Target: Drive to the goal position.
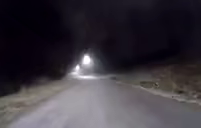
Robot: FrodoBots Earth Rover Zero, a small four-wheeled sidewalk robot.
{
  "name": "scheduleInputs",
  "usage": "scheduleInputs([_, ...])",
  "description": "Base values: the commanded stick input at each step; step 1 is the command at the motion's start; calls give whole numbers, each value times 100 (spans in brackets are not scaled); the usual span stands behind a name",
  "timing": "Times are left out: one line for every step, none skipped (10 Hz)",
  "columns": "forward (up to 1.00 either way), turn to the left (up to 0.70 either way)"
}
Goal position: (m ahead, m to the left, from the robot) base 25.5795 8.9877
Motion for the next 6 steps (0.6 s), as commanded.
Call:
scheduleInputs([100, 0])
scheduleInputs([100, 0])
scheduleInputs([100, 0])
scheduleInputs([100, 6])
scheduleInputs([100, 16])
scheduleInputs([100, 14])
